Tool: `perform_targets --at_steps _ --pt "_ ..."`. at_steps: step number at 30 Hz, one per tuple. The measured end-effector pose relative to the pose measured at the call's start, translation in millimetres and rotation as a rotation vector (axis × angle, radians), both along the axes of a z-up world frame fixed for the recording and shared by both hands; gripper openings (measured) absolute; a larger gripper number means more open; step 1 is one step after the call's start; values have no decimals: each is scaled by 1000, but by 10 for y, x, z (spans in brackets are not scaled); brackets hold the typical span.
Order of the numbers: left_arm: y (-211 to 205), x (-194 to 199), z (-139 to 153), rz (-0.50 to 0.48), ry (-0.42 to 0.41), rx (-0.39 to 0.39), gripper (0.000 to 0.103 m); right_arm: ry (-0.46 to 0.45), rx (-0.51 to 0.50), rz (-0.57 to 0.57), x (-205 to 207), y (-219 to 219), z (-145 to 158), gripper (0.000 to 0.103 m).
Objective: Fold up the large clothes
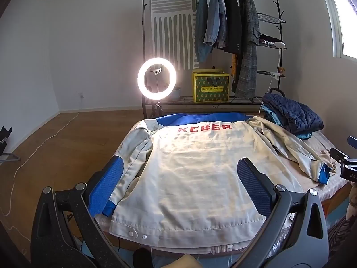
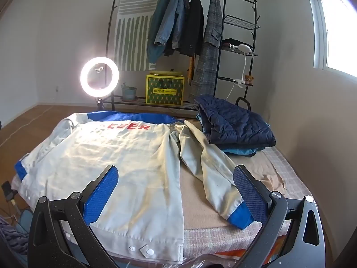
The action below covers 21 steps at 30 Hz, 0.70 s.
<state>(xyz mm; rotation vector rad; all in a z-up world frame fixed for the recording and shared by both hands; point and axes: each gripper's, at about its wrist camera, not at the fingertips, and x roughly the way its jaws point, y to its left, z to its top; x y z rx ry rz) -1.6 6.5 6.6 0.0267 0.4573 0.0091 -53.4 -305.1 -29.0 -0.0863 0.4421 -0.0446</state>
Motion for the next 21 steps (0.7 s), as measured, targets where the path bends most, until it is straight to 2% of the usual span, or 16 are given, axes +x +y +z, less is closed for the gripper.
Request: perform_targets --at_steps 21 --pt "-5 -4 -33 -1 -5 1 103 -2 1 -1 10 1 -19 102"
